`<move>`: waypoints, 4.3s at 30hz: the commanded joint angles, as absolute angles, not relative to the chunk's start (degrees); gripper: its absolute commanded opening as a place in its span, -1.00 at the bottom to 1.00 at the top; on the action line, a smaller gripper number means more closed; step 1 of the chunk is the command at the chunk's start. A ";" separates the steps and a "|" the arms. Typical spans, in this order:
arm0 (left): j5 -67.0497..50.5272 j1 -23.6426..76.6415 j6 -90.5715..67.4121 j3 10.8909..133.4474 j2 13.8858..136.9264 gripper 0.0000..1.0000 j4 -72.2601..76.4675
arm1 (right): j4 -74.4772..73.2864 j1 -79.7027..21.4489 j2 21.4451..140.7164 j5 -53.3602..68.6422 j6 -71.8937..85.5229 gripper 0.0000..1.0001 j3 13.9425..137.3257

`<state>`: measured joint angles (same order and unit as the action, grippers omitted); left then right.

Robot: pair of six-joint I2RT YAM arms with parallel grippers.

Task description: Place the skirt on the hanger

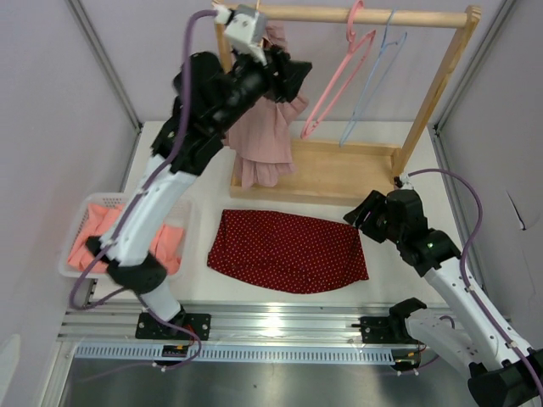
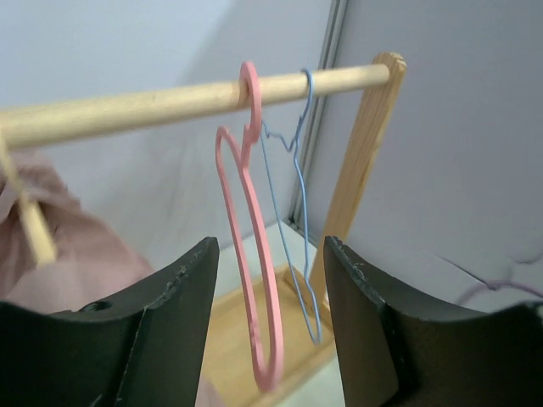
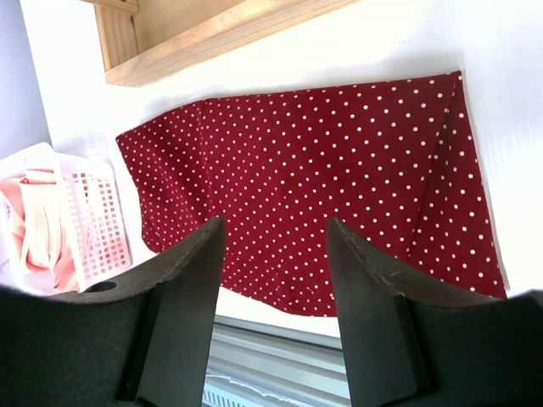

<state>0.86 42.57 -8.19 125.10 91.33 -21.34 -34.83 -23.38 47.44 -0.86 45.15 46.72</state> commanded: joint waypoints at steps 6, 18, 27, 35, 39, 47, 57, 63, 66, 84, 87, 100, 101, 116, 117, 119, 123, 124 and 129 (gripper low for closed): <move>-1.32 43.24 -0.18 141.51 108.71 0.21 -22.68 | -33.40 -23.12 46.67 1.93 43.33 0.12 47.37; -0.26 43.86 3.16 139.84 114.26 0.23 -24.96 | -31.64 -23.03 46.93 2.73 43.07 0.11 45.18; 6.58 45.52 4.91 139.13 116.28 -0.09 -25.49 | -31.81 -22.94 46.76 2.46 42.37 0.10 44.65; 15.63 49.04 9.66 139.04 115.93 -1.00 -21.89 | -32.25 -22.76 46.58 2.20 41.84 0.07 44.56; 18.71 49.48 10.28 139.30 114.96 -1.00 -18.91 | -32.34 -22.76 46.41 2.02 41.40 0.07 44.47; 22.76 49.48 11.25 140.98 113.91 -1.00 -17.05 | -32.61 -22.59 46.23 2.28 40.96 0.06 44.12; 21.71 49.57 10.99 136.58 108.55 -1.00 -16.17 | -31.90 -22.50 46.84 2.55 40.69 0.05 43.60; 19.43 49.48 10.28 128.35 102.24 -1.00 -16.36 | -31.47 -22.41 46.67 2.72 40.69 0.05 43.24; 17.23 49.48 10.63 122.20 98.80 -1.00 -13.72 | -31.38 -22.41 46.67 2.81 40.69 0.05 43.07; 6.78 49.31 8.88 93.54 72.44 -1.00 -19.86 | -33.92 -22.06 46.49 2.37 38.15 0.05 45.17; 4.75 49.31 7.74 90.01 67.52 -1.00 -23.54 | -34.36 -21.80 46.93 2.02 37.62 0.05 45.70; -18.20 49.22 -1.48 63.29 50.21 -1.00 -31.12 | -39.37 -21.36 45.79 -0.87 36.92 0.09 52.81; -18.45 49.22 -2.63 62.24 49.40 -1.00 -31.11 | -40.42 -21.36 45.62 -1.75 36.65 0.10 53.34; -34.46 45.80 -4.57 48.61 56.25 -1.00 -27.17 | -43.33 -22.06 39.99 -0.70 37.88 -0.06 48.96; -35.32 44.75 -4.74 48.26 57.21 -1.00 -26.72 | -42.98 -22.23 39.38 -0.70 38.58 -0.08 47.21; -34.55 44.21 -5.45 47.81 58.09 -1.00 -26.28 | -42.72 -23.63 39.03 1.05 39.28 -0.10 45.45; -31.91 42.45 -6.24 46.32 60.37 -1.00 -26.19 | -40.70 -28.73 38.41 0.09 42.71 -0.15 40.26; -30.95 42.36 -6.24 46.23 60.82 -1.00 -26.63 | -39.48 -29.96 38.41 -0.87 44.45 -0.17 38.25; -29.10 42.28 -7.03 45.97 62.49 -1.00 -28.38 | -35.69 -38.12 39.37 -5.09 49.74 -0.19 32.88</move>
<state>-30.85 42.50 -6.13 46.83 61.60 -27.35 -39.99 -34.65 39.09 -1.98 45.10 34.63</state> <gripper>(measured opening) 0.085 0.409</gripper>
